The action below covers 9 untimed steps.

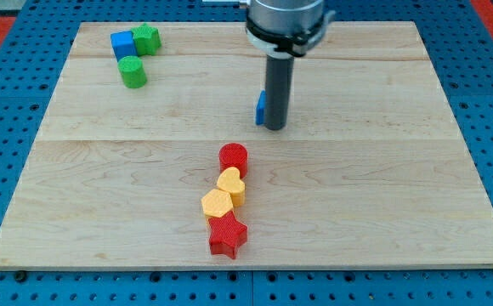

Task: Move the arm to the right of the blue triangle

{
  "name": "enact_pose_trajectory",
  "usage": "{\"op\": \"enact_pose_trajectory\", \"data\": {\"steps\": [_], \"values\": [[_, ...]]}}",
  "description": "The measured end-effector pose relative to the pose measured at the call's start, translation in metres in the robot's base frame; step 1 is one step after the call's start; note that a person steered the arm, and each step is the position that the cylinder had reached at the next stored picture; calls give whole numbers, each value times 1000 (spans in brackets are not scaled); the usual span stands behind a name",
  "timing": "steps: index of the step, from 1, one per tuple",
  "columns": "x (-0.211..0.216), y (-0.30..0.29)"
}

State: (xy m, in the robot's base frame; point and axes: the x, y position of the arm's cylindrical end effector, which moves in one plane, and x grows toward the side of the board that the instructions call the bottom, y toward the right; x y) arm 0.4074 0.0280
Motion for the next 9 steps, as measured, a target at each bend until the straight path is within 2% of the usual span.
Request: {"op": "enact_pose_trajectory", "data": {"steps": [1, 2, 4, 5, 7, 9], "values": [[-41, -4], [-62, 0], [-75, -106], [-76, -131], [-76, -134], [-78, -99]]}}
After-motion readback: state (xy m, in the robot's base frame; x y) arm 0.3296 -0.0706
